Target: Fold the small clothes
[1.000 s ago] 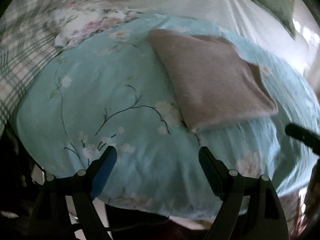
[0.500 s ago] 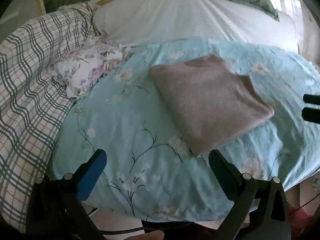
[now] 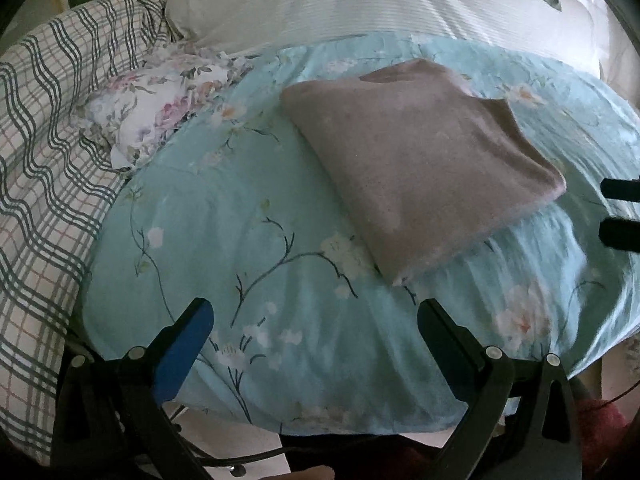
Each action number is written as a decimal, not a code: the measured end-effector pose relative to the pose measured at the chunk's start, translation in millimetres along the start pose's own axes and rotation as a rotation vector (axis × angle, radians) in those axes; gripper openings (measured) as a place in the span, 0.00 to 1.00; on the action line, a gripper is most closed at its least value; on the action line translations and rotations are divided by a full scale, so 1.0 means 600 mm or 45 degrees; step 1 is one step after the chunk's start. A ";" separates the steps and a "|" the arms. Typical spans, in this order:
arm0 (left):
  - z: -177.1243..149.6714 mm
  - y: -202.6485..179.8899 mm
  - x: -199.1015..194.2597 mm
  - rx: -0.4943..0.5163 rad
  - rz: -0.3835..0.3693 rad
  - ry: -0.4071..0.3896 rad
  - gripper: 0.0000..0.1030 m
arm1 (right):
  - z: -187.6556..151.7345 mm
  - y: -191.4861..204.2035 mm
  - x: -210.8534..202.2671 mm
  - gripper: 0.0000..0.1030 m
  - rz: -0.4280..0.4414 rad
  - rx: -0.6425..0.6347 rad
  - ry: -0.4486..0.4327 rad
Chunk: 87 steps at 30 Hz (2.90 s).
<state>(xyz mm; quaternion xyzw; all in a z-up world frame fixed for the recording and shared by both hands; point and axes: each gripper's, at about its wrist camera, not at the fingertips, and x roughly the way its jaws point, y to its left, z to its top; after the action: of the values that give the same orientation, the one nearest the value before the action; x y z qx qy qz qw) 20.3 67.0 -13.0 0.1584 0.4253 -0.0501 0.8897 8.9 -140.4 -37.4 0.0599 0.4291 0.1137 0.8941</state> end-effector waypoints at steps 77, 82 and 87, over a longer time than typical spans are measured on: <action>0.087 -0.020 -0.011 0.006 0.070 -0.065 0.99 | 0.102 0.025 0.039 1.00 -0.011 -0.161 0.034; 0.087 -0.023 -0.013 0.006 0.072 -0.064 0.99 | 0.102 0.019 0.042 1.00 -0.006 -0.162 0.040; 0.088 -0.025 -0.012 0.008 0.073 -0.063 0.99 | 0.102 0.017 0.044 1.00 -0.007 -0.164 0.046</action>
<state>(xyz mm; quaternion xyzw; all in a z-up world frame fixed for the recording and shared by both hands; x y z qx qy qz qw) 51.4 35.4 20.0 0.1722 0.3984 -0.0297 0.9004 71.1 -124.4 -17.3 -0.0011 0.4370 0.1398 0.8885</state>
